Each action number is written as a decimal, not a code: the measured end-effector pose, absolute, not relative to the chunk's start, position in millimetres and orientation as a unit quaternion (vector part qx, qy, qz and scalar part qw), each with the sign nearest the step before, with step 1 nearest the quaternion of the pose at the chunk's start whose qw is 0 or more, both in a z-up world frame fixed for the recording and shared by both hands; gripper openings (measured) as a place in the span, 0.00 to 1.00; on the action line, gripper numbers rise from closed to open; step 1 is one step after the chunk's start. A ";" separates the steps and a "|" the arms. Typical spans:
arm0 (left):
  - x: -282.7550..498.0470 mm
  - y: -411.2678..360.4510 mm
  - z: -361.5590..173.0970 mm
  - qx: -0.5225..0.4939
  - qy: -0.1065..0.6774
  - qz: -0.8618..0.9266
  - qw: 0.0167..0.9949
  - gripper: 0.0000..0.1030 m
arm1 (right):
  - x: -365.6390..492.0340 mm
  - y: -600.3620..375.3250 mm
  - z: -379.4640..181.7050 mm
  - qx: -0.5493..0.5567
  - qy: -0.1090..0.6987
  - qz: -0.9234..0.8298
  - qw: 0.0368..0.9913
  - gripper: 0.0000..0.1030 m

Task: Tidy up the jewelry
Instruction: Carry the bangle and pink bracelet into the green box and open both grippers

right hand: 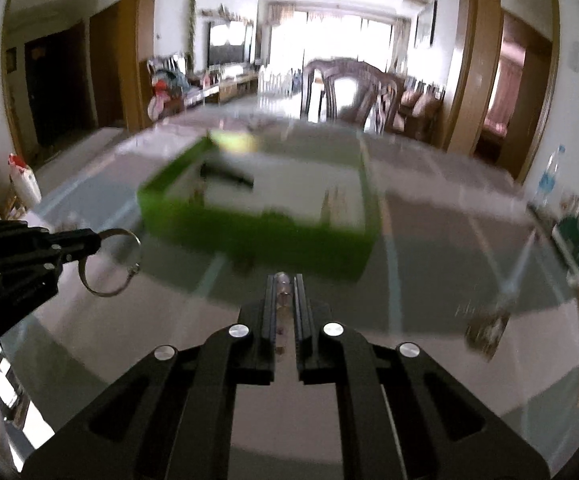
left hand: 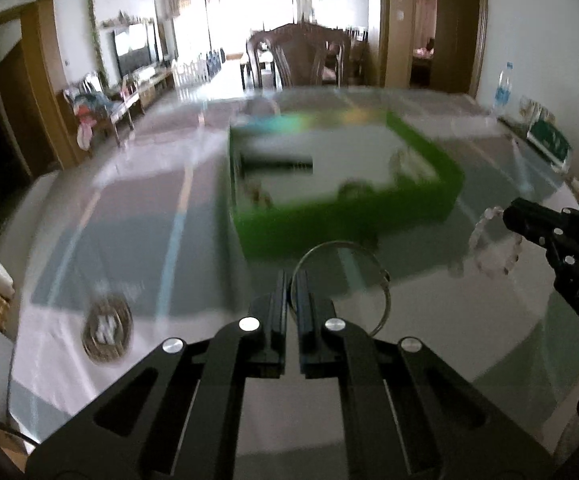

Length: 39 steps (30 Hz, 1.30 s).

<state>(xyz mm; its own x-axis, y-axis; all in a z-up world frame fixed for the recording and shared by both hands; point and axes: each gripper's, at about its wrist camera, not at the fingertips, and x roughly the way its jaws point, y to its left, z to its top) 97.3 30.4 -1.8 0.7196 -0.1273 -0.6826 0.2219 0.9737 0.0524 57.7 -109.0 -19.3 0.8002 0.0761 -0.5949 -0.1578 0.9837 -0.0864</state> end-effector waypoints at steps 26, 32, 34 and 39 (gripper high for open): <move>182.9 2.0 -18.1 0.049 0.400 -0.089 0.911 0.39 | 140.8 -126.1 -39.5 -0.030 0.354 0.069 0.932 0.34; 165.7 -36.1 -57.2 0.081 0.441 -0.134 0.884 0.39 | 107.8 -176.9 -86.4 0.003 0.418 0.026 0.908 0.34; 173.4 -50.4 -72.6 0.089 0.457 -0.130 0.876 0.39 | 102.8 -189.1 -99.7 0.023 0.433 0.028 0.901 0.34; 190.6 -69.4 -95.3 0.089 0.478 -0.110 0.867 0.39 | 89.3 -197.9 -117.1 0.038 0.448 0.036 0.893 0.42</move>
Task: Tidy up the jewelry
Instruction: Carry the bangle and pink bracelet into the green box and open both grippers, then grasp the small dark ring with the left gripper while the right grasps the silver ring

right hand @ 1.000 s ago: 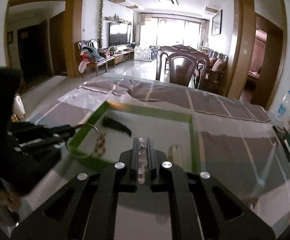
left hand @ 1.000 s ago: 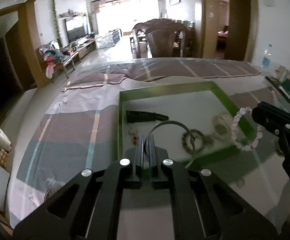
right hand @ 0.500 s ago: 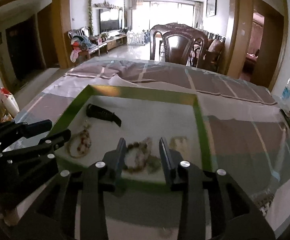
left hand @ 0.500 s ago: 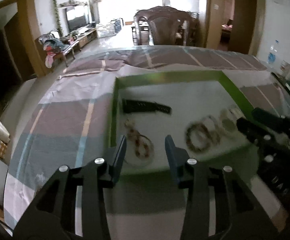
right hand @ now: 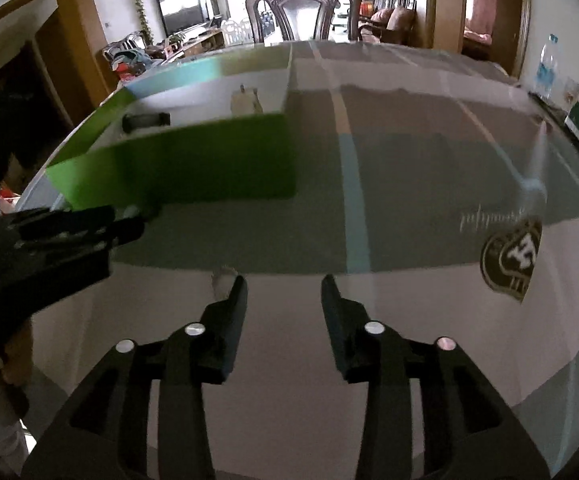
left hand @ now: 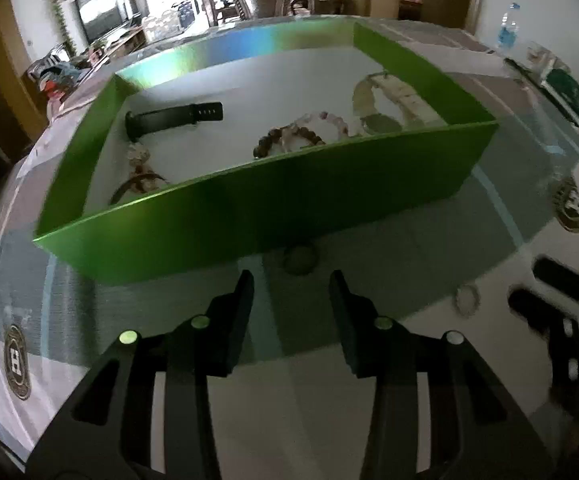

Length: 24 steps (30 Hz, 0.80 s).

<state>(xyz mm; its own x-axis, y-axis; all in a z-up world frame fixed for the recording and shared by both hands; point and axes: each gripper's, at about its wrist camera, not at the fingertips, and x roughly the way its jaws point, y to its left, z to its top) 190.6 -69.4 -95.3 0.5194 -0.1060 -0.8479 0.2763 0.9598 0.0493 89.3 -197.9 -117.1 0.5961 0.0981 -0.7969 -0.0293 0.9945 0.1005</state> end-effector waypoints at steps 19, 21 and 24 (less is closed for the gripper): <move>167.8 -36.4 -97.6 0.044 0.493 -0.114 0.861 0.17 | 95.6 -154.8 -125.8 -0.030 0.461 0.075 0.884 0.31; 159.4 -31.9 -97.8 0.049 0.488 -0.112 0.864 0.17 | 95.5 -157.2 -125.8 -0.027 0.463 0.078 0.883 0.15; 145.1 -27.7 -98.3 0.058 0.476 -0.102 0.872 0.17 | 91.7 -162.1 -125.8 -0.013 0.466 0.082 0.881 0.02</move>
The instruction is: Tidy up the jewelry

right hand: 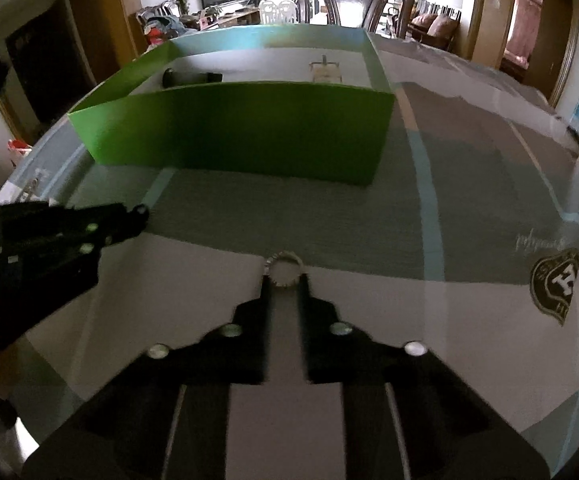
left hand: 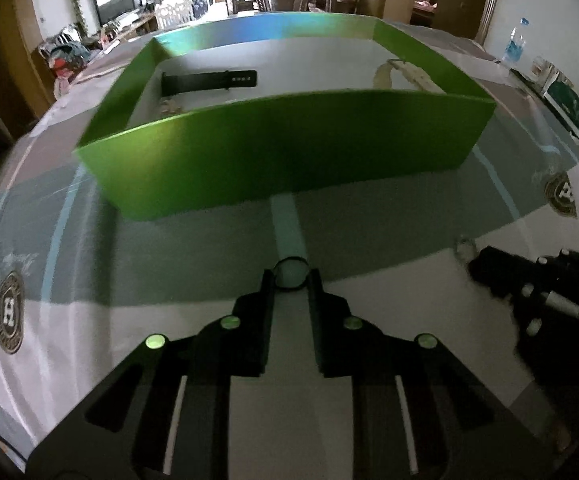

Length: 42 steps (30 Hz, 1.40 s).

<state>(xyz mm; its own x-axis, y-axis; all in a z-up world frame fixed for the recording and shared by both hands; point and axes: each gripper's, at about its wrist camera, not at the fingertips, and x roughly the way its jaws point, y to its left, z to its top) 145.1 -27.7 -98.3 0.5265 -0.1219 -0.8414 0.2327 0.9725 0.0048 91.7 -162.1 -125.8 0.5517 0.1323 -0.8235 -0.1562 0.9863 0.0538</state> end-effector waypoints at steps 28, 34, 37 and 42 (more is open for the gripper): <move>99.9 -9.5 -100.2 0.063 0.439 -0.063 0.894 0.16 | 79.2 -130.4 -124.1 -0.059 0.465 0.089 0.879 0.20; 108.5 -3.8 -81.7 0.044 0.436 -0.071 0.896 0.14 | 78.1 -123.0 -95.2 -0.067 0.434 0.089 0.894 0.20; 131.4 0.7 -42.2 0.035 0.404 -0.069 0.911 0.14 | 96.5 -123.7 -54.5 -0.059 0.394 0.078 0.914 0.20; 184.0 1.6 -3.3 0.037 0.365 -0.045 0.929 0.14 | 152.3 -119.1 -27.8 -0.036 0.369 0.065 0.926 0.20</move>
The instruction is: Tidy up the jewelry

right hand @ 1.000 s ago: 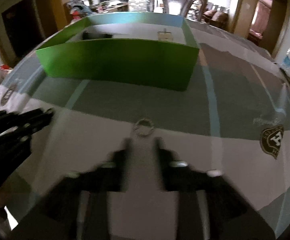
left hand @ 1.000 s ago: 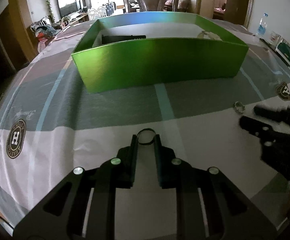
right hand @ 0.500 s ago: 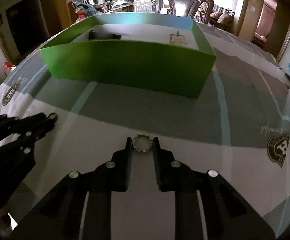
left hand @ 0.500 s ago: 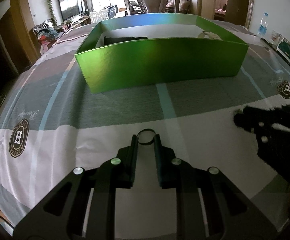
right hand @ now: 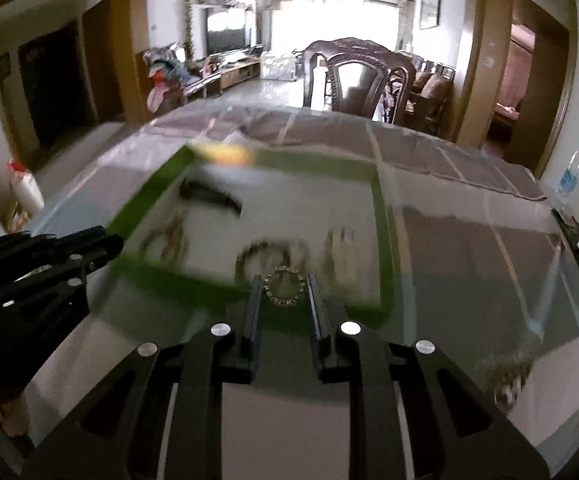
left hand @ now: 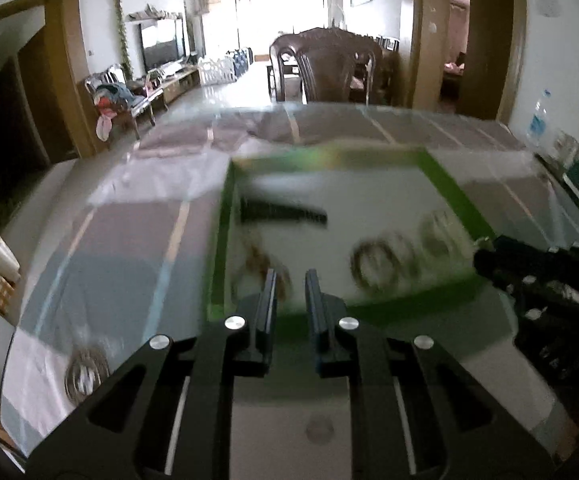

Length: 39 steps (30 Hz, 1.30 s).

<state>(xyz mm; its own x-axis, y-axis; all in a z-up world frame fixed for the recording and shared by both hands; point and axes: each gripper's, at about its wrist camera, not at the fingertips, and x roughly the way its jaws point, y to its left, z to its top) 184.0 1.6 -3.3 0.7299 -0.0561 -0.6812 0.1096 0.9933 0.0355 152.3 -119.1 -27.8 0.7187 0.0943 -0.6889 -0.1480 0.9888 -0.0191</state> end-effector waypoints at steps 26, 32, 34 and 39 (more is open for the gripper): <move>111.5 4.6 -108.5 0.064 0.461 -0.100 0.879 0.33 | 96.9 -123.2 -84.7 -0.035 0.424 0.095 0.900 0.20; 110.5 4.3 -109.3 0.066 0.456 -0.101 0.882 0.19 | 95.7 -126.3 -86.7 -0.030 0.423 0.096 0.901 0.20; 108.8 5.8 -105.2 0.059 0.455 -0.104 0.882 0.19 | 96.0 -126.7 -86.4 -0.028 0.422 0.096 0.901 0.20; 123.7 12.8 -54.4 0.047 0.410 -0.096 0.906 0.19 | 104.5 -127.7 -58.3 -0.030 0.398 0.087 0.913 0.20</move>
